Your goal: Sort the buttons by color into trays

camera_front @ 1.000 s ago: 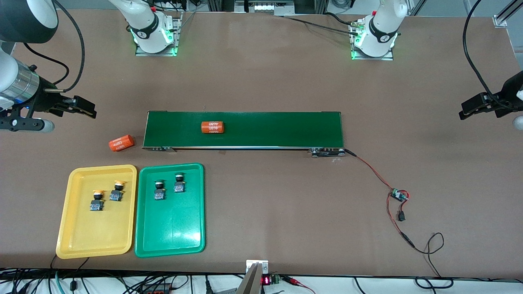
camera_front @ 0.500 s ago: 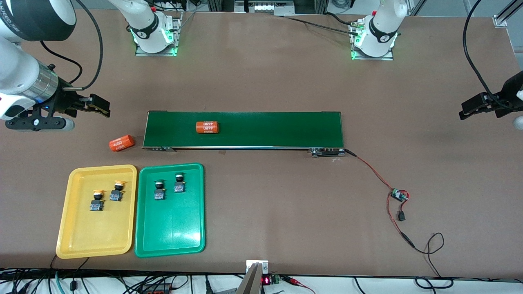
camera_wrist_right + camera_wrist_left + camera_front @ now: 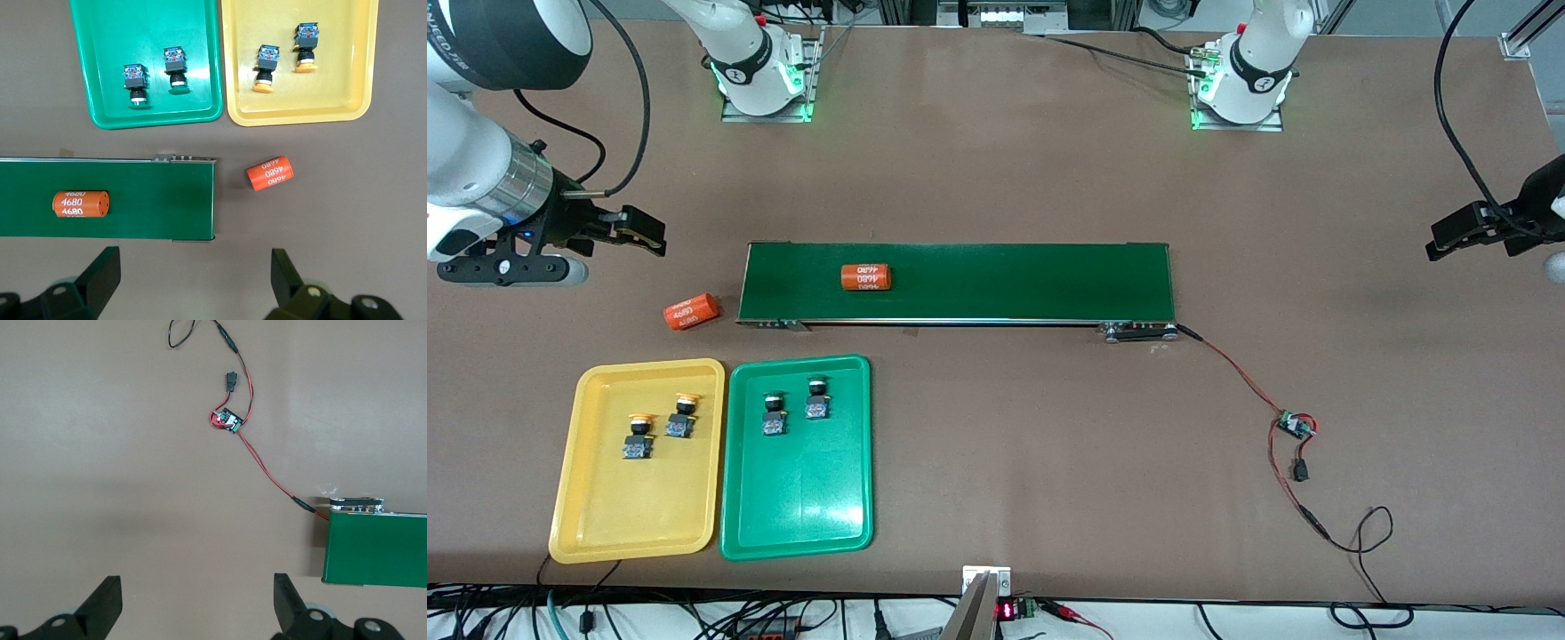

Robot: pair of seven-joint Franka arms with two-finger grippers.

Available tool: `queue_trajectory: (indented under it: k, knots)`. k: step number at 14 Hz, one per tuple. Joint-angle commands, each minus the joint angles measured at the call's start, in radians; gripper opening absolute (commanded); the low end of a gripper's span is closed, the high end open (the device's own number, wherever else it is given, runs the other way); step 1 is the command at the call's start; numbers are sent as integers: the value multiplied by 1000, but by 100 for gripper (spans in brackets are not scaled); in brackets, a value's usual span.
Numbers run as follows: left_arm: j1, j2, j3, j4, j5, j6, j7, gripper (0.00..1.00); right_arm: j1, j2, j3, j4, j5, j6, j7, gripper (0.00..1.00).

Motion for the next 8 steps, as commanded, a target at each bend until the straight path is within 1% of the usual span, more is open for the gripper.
queue_trajectory:
  k: [1,6,8]
  knots:
    - [3,-23,4,-23,-17,9,11,100,-3,1,0,9,6,2,-10,100]
    - [3,-23,-3,-23,-17,11,11,100,-5,18,-3,15,12,3,-15,100]
    - [4,-20,5,-23,-18,14,11,100,-5,18,-4,15,12,3,-17,100]
